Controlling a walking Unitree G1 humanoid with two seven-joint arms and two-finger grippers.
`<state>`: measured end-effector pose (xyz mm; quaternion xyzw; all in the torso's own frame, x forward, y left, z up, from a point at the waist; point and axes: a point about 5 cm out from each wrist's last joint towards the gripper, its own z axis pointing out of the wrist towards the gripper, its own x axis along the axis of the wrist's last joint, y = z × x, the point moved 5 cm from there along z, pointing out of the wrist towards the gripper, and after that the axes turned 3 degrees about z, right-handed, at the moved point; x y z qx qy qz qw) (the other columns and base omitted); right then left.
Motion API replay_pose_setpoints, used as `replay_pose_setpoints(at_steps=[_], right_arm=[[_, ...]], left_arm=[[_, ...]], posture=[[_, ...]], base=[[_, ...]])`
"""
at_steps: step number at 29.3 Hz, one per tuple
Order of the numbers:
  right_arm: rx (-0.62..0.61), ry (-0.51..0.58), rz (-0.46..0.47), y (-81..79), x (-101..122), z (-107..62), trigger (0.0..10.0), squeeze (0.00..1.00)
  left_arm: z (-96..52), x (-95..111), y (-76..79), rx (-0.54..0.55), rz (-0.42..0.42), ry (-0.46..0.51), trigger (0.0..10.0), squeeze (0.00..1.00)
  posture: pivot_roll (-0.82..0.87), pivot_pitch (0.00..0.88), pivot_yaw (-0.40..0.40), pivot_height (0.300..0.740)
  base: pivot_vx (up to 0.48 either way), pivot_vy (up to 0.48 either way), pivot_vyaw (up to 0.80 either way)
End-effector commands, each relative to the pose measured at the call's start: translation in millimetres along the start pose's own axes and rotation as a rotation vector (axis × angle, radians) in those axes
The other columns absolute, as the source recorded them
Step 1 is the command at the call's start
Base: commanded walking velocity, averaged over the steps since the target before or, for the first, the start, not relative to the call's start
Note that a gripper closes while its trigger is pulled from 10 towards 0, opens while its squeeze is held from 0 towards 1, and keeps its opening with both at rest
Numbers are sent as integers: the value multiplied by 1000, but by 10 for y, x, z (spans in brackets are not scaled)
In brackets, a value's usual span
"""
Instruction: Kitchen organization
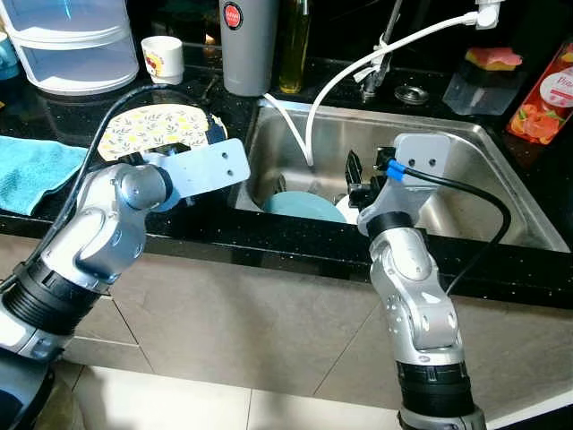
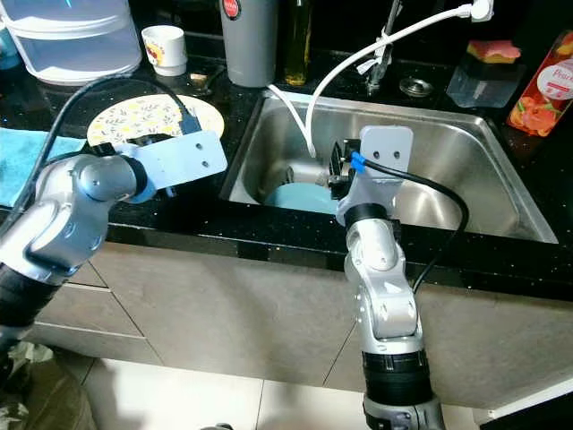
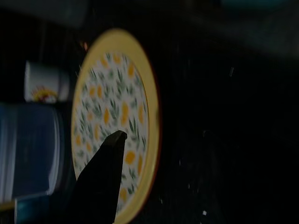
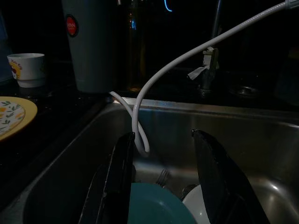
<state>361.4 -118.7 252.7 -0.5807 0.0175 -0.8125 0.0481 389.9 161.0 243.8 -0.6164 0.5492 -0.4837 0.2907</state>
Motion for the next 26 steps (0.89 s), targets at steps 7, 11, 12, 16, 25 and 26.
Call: replay_pose_setpoints(at_steps=[7, 11, 12, 16, 25, 26], right_arm=[[-11, 2, 4, 44, -7, -8, 10000, 0], [-13, 2, 4, 48, -7, -8, 10000, 0], [-13, 1, 3, 48, -9, -8, 10000, 0], [-12, 1, 2, 49, -9, -8, 10000, 0], [-15, 2, -2, 60, -7, -13, 10000, 0], [-15, 2, -2, 62, -7, -13, 10000, 0]], left_arm=[[67, -214, -59, 33, 55, -100, 10000, 0], [98, -230, -70, 43, 59, -109, 10000, 0], [113, -236, -70, 46, 59, -111, 10000, 0], [173, -227, -64, 48, 37, -108, 9451, 0], [228, -213, -15, 30, 63, -101, 588, 0], [222, -162, 8, 15, 49, -75, 5294, 0]], posture=[[232, 66, -53, 740], [232, 66, -54, 740], [232, 66, -54, 740], [232, 66, -54, 740], [224, 62, -53, 740], [225, 61, -54, 740]], base=[[0, 0, 0], [0, 0, 0], [0, 0, 0], [0, 0, 0], [0, 0, 0], [0, 0, 0]])
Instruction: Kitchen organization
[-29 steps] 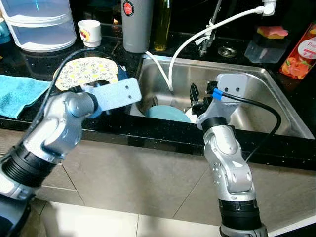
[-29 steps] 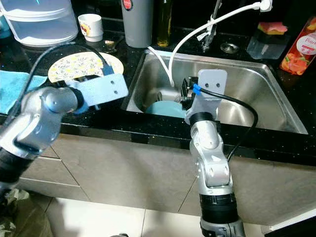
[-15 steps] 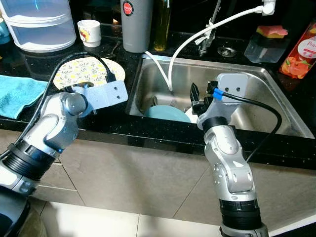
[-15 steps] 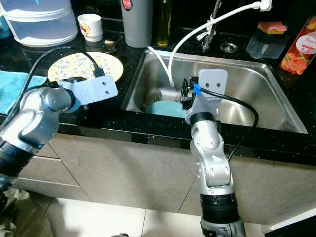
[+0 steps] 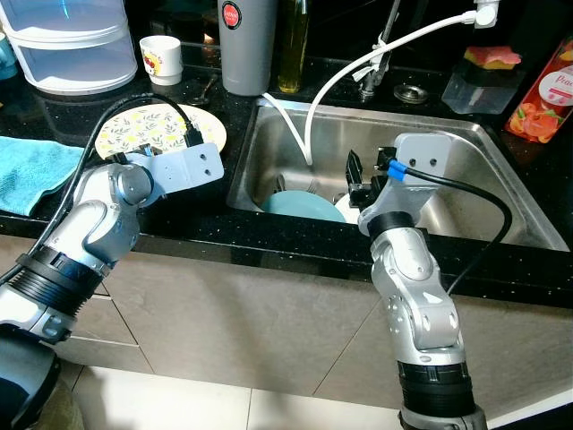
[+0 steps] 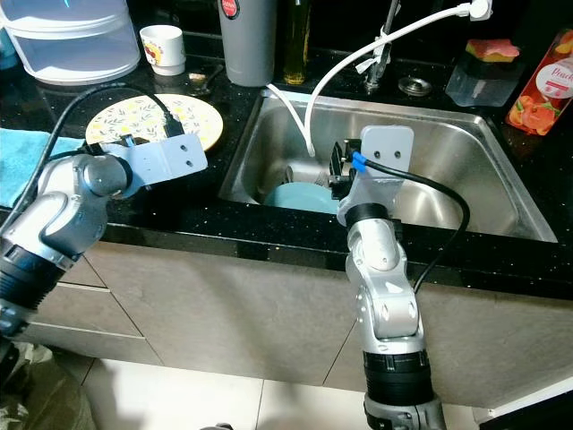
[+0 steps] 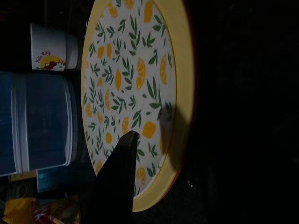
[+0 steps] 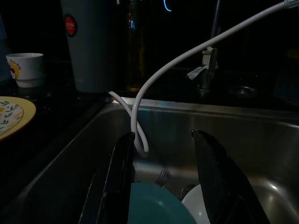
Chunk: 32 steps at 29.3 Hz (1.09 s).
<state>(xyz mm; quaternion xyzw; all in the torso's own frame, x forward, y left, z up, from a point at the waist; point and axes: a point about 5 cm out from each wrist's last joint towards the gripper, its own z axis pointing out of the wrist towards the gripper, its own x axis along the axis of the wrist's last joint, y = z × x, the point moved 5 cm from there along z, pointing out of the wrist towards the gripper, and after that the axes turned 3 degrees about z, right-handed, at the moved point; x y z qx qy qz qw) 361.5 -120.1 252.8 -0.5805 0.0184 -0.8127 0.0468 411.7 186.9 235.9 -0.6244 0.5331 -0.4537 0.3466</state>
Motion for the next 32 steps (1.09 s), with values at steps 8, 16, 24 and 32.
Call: replay_pose_setpoints(at_steps=[8, 16, 24, 32], right_arm=[[-6, 4, -2, 38, 0, -1, 10000, 0], [-5, 9, -4, 32, 7, 4, 10000, 0], [-3, 9, -1, 21, 6, 6, 10000, 0], [-8, 3, -3, 43, -4, -9, 10000, 0]], left_arm=[[-170, 681, 84, -140, -161, 321, 10000, 0], [-118, 497, -362, 7, -166, 244, 10000, 0], [71, 70, -361, -8, -234, 62, 10000, 0], [113, 49, -278, -91, -257, 71, 10000, 0]], posture=[[226, 54, -58, 740], [229, 43, -58, 740], [230, 44, -55, 740], [229, 56, -57, 740]], base=[[0, 0, 0], [0, 0, 0], [0, 0, 0], [0, 0, 0]])
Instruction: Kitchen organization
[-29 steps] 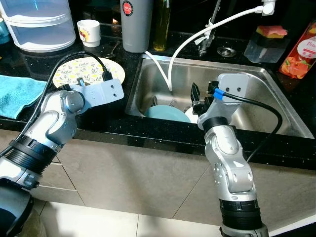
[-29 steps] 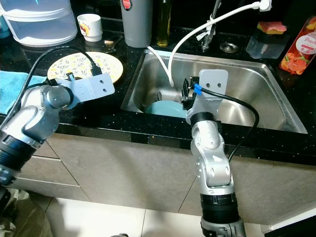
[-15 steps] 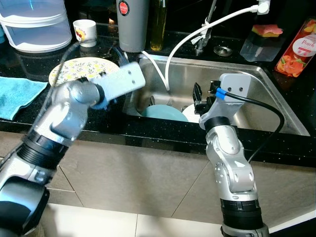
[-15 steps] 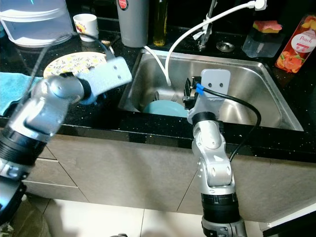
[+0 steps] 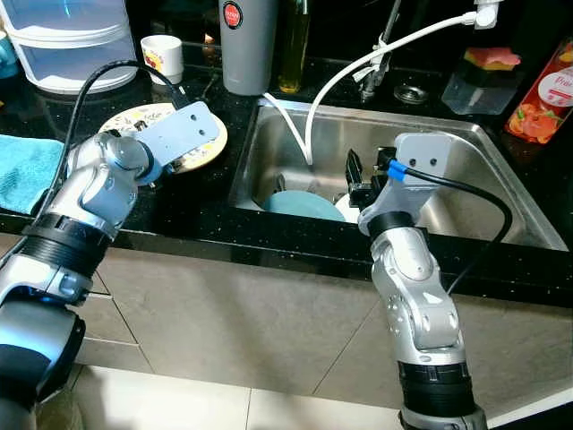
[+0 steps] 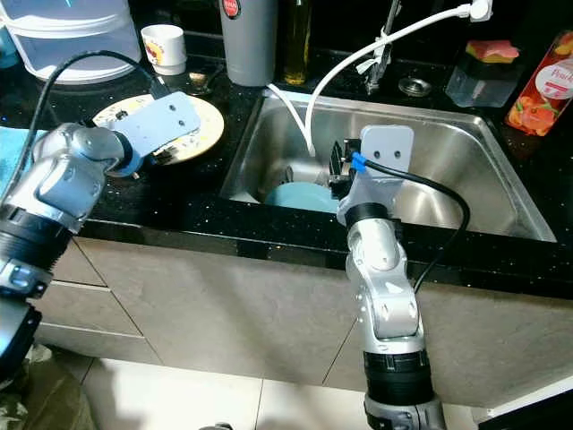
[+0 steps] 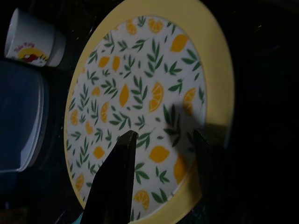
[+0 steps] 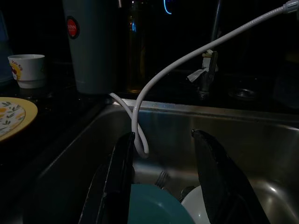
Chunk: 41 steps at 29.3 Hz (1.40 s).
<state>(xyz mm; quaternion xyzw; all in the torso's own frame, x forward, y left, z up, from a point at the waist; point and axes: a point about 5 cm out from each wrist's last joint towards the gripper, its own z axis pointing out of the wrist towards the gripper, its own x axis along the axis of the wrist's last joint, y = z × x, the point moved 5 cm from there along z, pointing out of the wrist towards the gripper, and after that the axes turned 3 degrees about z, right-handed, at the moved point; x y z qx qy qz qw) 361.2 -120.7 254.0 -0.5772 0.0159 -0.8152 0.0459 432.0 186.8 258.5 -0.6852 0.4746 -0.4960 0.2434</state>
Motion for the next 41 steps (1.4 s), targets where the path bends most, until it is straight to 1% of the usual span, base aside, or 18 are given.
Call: replay_pose_setpoints(at_steps=[1, 7, 14, 19, 21, 24, 26, 27, 29, 32, 34, 35, 36, 37, 38, 39, 40, 41], right_arm=[[-11, -5, 2, 38, -17, -11, 10000, 0], [-9, -9, 3, 32, -29, -11, 10000, 0], [-11, -10, 4, 27, -32, -12, 10000, 0], [-13, -12, 3, 31, -36, -13, 10000, 0], [-13, -12, 3, 31, -36, -13, 10000, 0], [-13, -11, 4, 32, -35, -12, 10000, 0], [-12, -10, 5, 30, -33, -12, 10000, 0], [-12, -10, 5, 30, -33, -12, 10000, 0], [-11, -9, 5, 28, -31, -12, 10000, 0], [-11, -9, 5, 27, -31, -11, 10000, 0], [-11, -9, 6, 25, -31, -9, 10000, 0], [-10, -9, 6, 23, -31, -7, 10000, 0], [-10, -9, 6, 23, -31, -7, 10000, 0], [-11, -8, 6, 22, -30, -6, 10000, 0], [-11, -8, 7, 21, -30, -6, 10000, 0], [-11, -8, 7, 20, -29, -5, 10000, 0], [-12, -8, 7, 20, -29, -5, 10000, 0], [-12, -8, 7, 20, -30, -6, 10000, 0]], left_arm=[[-1, 10, 7, -32, -5, 12, 10000, 0], [-47, 173, -34, -70, -65, 88, 10000, 0], [-34, 57, 58, -140, -57, 63, 10000, 0], [-20, -64, 65, -148, -60, 18, 10000, 0], [-20, -64, 65, -148, -60, 18, 10000, 0], [-21, -72, -17, -112, -80, 19, 10000, 0], [-62, 78, -134, -86, -147, 90, 10000, 0], [-62, 78, -134, -86, -147, 90, 10000, 0], [-109, 185, -217, -77, -192, 146, 10000, 0], [-146, 263, -243, -93, -225, 192, 10000, 0], [-133, 230, -241, -87, -212, 174, 10000, 0], [-99, 143, -231, -73, -174, 128, 10000, 0], [-99, 143, -231, -73, -174, 128, 10000, 0], [-75, 81, -206, -70, -144, 98, 10000, 0], [-57, 33, -179, -73, -114, 75, 9176, 0], [-47, 4, -162, -75, -95, 61, 9176, 0], [-44, 10, -144, -83, -99, 66, 9686, 0], [-44, 21, -136, -88, -105, 73, 9686, 0]], posture=[[226, 61, -58, 740], [229, 63, -60, 740], [230, 66, -57, 740], [234, 68, -58, 740], [234, 68, -58, 740], [234, 69, -59, 740], [234, 69, -59, 740], [234, 69, -59, 740], [235, 69, -61, 740], [235, 69, -61, 740], [236, 68, -60, 740], [236, 68, -60, 740], [236, 68, -60, 740], [235, 68, -60, 740], [235, 68, -60, 740], [235, 68, -59, 740], [235, 68, -59, 740], [235, 68, -59, 740]], base=[[0, 0, 0], [0, 0, 0], [0, 0, 0], [0, 0, 0], [0, 0, 0], [0, 0, 0], [0, 0, 0], [0, 0, 0], [0, 0, 0], [0, 0, 0], [0, 0, 0], [0, 0, 0], [0, 0, 0], [0, 0, 0], [0, 0, 0], [0, 0, 0], [0, 0, 0], [0, 0, 0]])
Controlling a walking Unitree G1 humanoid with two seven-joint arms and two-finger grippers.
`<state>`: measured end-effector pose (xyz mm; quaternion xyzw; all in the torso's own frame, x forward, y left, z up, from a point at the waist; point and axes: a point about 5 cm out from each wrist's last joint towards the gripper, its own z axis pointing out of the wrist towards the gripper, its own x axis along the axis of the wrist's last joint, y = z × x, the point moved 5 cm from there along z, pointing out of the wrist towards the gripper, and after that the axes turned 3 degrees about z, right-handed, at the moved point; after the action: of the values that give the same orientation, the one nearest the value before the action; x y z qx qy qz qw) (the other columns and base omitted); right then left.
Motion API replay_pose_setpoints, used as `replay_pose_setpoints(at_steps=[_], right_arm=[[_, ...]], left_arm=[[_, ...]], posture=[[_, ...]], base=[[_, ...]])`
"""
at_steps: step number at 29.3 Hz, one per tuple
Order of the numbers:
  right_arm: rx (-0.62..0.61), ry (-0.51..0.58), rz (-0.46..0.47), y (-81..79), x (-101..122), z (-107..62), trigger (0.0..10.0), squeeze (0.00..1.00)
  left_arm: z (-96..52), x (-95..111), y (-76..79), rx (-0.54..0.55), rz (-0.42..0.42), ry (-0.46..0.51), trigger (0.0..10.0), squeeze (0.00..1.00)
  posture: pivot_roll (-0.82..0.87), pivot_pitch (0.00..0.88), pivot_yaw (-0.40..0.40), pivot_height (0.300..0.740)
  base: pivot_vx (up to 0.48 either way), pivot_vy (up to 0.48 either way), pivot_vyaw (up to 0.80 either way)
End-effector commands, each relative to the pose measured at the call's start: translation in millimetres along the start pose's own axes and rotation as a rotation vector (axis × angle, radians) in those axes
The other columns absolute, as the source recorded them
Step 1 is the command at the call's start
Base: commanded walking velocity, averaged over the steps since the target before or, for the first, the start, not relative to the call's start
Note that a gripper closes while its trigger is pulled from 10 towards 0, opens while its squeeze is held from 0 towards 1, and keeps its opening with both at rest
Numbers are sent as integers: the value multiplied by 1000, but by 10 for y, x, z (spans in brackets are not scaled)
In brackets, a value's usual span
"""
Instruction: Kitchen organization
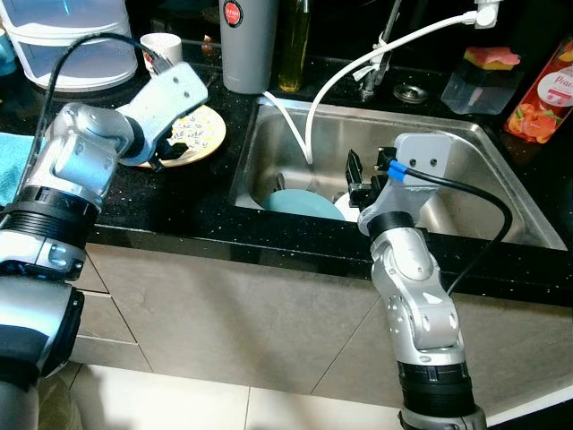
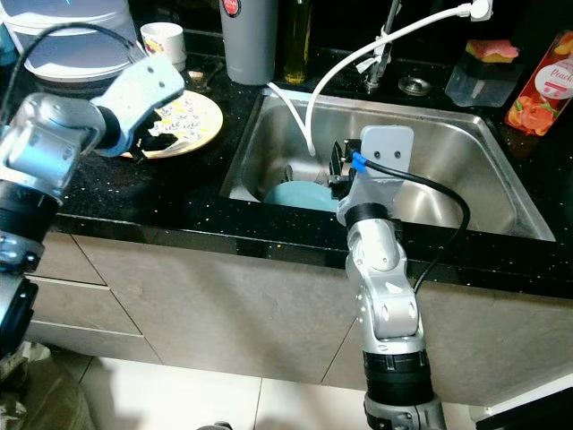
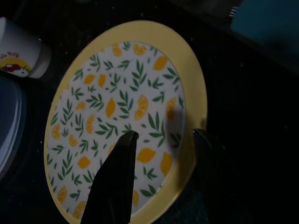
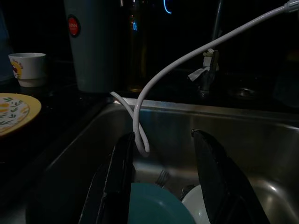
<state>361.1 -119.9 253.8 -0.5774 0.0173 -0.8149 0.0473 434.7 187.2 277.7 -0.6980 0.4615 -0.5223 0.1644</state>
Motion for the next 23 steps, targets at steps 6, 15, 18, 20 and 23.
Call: replay_pose_setpoints(at_steps=[6, 15, 18, 20, 23], right_arm=[[-12, -8, 4, 25, -28, -6, 10000, 0], [-11, -9, 5, 23, -35, -5, 10000, 0], [-11, -9, 5, 22, -35, -4, 10000, 0], [-11, -8, 6, 21, -34, -3, 10000, 0], [-9, -8, 7, 16, -39, -2, 10000, 0]], left_arm=[[5, -185, -127, 81, 16, -87, 10000, 0], [66, -316, 101, -62, -47, -101, 10000, 0], [70, -328, 124, -78, -48, -103, 10000, 0], [67, -328, 154, -99, -36, -102, 10000, 0], [59, -284, 223, -142, -24, -78, 10000, 0]], posture=[[239, 68, -57, 740], [242, 68, -58, 740], [242, 68, -58, 740], [242, 68, -58, 740], [247, 62, -58, 740]], base=[[0, 0, 0], [0, 0, 0], [0, 0, 0], [0, 0, 0], [0, 0, 0]])
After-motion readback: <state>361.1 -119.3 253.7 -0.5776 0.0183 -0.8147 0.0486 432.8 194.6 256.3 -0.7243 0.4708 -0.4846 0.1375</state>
